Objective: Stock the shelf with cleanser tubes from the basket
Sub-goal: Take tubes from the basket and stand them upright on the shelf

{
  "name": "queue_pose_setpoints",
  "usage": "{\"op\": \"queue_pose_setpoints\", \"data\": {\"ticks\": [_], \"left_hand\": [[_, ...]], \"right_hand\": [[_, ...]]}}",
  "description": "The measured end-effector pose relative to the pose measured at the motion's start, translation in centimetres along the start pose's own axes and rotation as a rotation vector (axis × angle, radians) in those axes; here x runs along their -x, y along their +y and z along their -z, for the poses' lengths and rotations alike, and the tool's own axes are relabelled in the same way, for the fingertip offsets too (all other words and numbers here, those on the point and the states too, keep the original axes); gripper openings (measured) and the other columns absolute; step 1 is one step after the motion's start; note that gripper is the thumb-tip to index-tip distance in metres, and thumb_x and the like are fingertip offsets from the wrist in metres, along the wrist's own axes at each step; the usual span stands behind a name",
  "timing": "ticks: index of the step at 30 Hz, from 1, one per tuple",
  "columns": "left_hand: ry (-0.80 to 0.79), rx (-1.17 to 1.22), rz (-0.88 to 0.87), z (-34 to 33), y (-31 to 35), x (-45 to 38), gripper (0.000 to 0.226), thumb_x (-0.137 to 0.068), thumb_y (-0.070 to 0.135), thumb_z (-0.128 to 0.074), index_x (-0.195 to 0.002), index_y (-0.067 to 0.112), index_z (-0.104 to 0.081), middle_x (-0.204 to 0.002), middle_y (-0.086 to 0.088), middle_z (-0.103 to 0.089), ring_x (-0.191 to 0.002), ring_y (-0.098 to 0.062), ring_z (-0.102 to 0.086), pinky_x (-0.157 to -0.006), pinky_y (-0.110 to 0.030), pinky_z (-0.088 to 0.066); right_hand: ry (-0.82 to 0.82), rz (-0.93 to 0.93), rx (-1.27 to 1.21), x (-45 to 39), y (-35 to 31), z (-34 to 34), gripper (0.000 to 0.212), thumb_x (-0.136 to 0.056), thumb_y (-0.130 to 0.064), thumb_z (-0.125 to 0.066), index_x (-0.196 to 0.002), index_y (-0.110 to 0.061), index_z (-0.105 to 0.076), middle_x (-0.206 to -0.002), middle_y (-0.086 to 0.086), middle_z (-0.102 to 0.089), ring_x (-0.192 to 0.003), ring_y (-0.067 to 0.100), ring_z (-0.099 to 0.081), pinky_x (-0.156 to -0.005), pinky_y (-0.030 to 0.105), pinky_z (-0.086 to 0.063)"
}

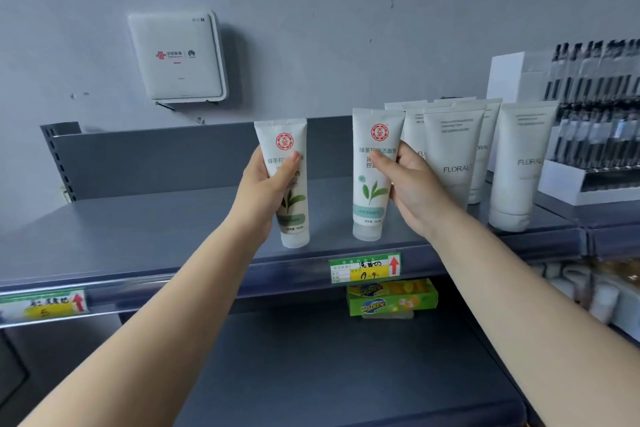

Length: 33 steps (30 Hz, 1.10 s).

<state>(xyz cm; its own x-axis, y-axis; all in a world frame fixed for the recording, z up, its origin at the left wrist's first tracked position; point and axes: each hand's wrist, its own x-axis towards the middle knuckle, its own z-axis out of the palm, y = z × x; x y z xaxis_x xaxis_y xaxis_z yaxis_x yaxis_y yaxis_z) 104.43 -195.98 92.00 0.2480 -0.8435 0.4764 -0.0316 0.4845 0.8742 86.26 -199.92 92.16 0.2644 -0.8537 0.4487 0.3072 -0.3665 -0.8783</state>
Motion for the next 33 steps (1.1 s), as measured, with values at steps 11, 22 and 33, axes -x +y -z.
{"op": "queue_pose_setpoints", "data": {"ticks": [11,22,33], "left_hand": [[-0.025,-0.045,0.044,0.8,-0.7,-0.1,0.006,-0.093,0.023,-0.054,-0.095,0.029,-0.054,-0.088,0.007,-0.063,-0.079,-0.009,-0.059,-0.07,-0.024,-0.049],[0.013,-0.045,0.085,0.6,-0.8,0.4,0.004,-0.092,0.027,-0.055,-0.096,0.029,-0.055,-0.088,0.007,-0.064,-0.081,-0.011,-0.06,-0.073,-0.027,-0.049],[0.271,-0.538,-0.309,0.7,2.7,2.7,0.051,-0.081,0.036,-0.068,-0.123,0.022,-0.044,-0.124,0.009,-0.05,-0.116,-0.012,-0.048,-0.096,-0.028,-0.04]], "right_hand": [[-0.099,-0.102,-0.025,-0.5,1.1,0.7,0.02,-0.095,-0.011,-0.046,-0.106,-0.024,-0.056,-0.104,-0.004,-0.065,-0.097,0.013,-0.061,-0.088,0.03,-0.049],[-0.028,-0.092,0.062,-0.3,1.1,0.2,0.016,-0.093,-0.013,-0.051,-0.105,-0.022,-0.056,-0.105,-0.002,-0.065,-0.098,0.016,-0.061,-0.092,0.035,-0.047],[0.195,0.46,0.689,3.9,-2.8,1.2,0.043,-0.084,-0.009,-0.064,-0.122,-0.011,-0.046,-0.116,-0.009,-0.044,-0.106,0.008,-0.045,-0.083,0.0,-0.035]]}}
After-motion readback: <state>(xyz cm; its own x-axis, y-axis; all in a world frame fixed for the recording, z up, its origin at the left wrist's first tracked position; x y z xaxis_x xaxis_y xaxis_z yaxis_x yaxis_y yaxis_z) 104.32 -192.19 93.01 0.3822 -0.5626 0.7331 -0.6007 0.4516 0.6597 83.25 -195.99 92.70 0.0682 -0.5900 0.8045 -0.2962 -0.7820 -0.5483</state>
